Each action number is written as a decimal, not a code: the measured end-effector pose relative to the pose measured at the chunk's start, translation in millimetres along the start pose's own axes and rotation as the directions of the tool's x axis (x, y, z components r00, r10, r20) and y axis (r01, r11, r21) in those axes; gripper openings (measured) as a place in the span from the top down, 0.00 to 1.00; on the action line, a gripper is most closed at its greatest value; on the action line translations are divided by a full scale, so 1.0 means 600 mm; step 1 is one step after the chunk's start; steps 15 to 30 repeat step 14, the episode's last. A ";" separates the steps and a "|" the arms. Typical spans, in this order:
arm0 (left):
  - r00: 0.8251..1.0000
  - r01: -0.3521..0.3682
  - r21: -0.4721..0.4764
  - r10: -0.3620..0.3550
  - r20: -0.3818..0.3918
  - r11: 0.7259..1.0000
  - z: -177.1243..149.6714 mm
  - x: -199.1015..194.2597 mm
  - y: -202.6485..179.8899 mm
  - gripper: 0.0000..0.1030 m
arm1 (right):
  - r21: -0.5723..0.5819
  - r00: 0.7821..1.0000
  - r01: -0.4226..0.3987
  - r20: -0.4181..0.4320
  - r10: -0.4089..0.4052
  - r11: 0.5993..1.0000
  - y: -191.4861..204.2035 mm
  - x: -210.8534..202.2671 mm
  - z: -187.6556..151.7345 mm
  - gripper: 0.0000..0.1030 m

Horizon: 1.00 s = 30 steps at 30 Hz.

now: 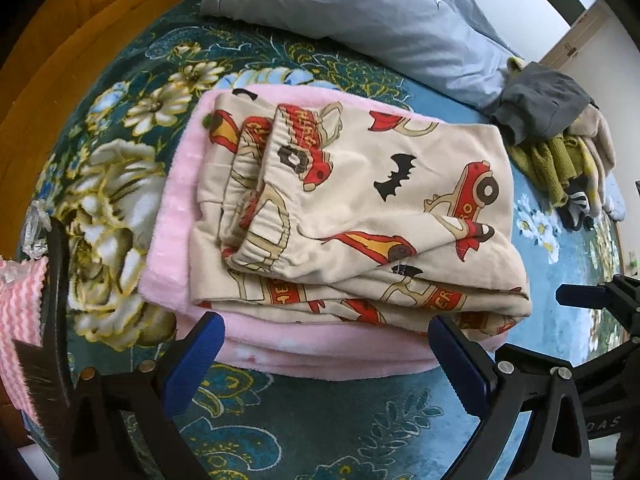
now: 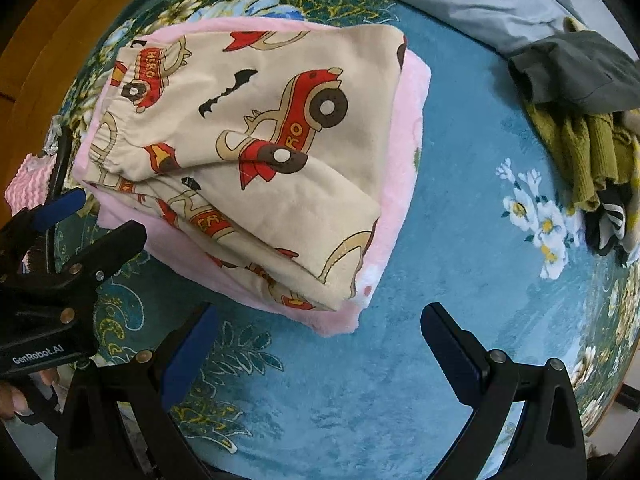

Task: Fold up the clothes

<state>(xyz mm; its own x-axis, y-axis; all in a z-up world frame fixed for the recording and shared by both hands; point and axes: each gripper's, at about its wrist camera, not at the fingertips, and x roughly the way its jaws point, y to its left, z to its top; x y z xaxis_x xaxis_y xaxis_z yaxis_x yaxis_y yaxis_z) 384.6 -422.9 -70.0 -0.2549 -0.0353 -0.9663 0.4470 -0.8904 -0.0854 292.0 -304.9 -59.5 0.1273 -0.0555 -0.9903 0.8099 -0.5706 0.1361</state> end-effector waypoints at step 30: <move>0.999 -0.017 -0.001 0.017 -0.028 1.000 -0.014 0.022 -0.005 0.00 | -0.059 1.000 0.018 -0.011 -0.018 0.998 0.006 0.020 -0.003 0.02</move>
